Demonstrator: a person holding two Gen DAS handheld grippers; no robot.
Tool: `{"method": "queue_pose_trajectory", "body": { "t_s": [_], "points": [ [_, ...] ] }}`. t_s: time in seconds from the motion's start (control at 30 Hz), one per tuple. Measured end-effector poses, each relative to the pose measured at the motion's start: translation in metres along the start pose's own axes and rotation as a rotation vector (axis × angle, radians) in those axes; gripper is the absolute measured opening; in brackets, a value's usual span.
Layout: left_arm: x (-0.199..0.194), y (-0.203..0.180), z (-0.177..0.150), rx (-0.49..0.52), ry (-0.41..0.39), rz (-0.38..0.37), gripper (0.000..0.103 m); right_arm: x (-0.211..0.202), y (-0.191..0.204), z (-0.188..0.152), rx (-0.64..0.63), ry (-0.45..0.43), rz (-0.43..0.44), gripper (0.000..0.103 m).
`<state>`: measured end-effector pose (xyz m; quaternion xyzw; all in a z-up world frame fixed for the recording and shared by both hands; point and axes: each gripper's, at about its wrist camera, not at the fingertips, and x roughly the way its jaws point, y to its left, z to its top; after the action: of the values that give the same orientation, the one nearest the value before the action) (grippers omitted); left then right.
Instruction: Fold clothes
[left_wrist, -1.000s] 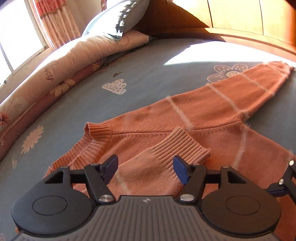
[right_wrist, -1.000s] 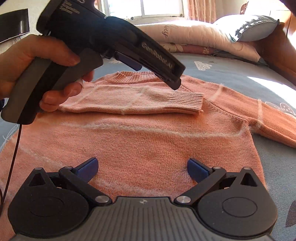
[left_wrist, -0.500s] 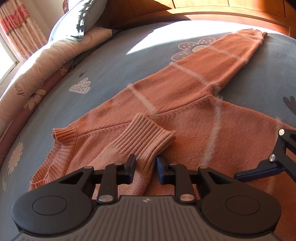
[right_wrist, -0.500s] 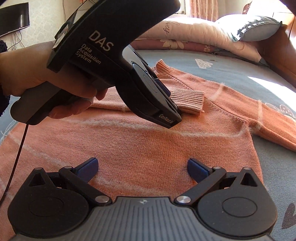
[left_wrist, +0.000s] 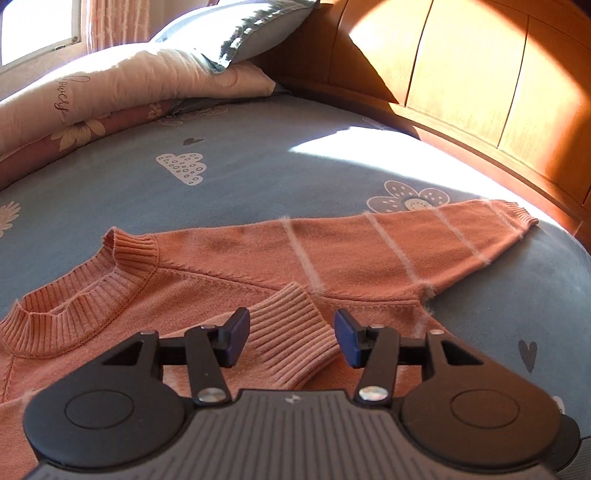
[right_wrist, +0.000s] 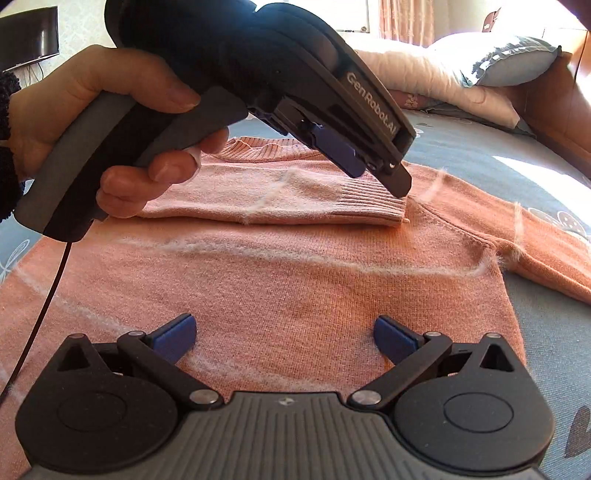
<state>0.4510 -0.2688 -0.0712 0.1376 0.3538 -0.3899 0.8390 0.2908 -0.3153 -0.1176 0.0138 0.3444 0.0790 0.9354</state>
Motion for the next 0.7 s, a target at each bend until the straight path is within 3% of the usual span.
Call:
{"method": "queue_pose_trajectory", "body": {
  "t_s": [0.17, 0.3, 0.4, 0.47, 0.53, 0.6, 0.7],
  "points": [
    [0.035, 0.011, -0.005, -0.091, 0.092, 0.033, 0.052, 0.0, -0.002, 0.0, 0.009, -0.005, 0.001, 0.103],
    [0.04, 0.018, 0.002, -0.209, 0.086, 0.027, 0.059, 0.0, -0.006, 0.001, 0.03, -0.008, 0.016, 0.103],
    [0.026, 0.016, 0.005, -0.191, 0.1, 0.044, 0.059, 0.001, -0.009, 0.002, 0.043, -0.004, 0.027, 0.103],
    [0.007, 0.017, 0.0, -0.165, 0.074, 0.061, 0.069, 0.002, -0.01, 0.003, 0.051, 0.0, 0.033, 0.103],
    [-0.012, 0.025, -0.008, -0.173, 0.032, 0.084, 0.086, 0.003, -0.013, 0.005, 0.071, 0.002, 0.042, 0.103],
    [-0.022, 0.038, -0.017, -0.193, 0.024, 0.114, 0.092, 0.002, -0.016, 0.005, 0.096, 0.002, 0.053, 0.103],
    [-0.012, 0.061, -0.029, -0.273, 0.112, 0.169, 0.092, 0.002, -0.018, 0.006, 0.111, 0.005, 0.058, 0.103]
  ]
}}
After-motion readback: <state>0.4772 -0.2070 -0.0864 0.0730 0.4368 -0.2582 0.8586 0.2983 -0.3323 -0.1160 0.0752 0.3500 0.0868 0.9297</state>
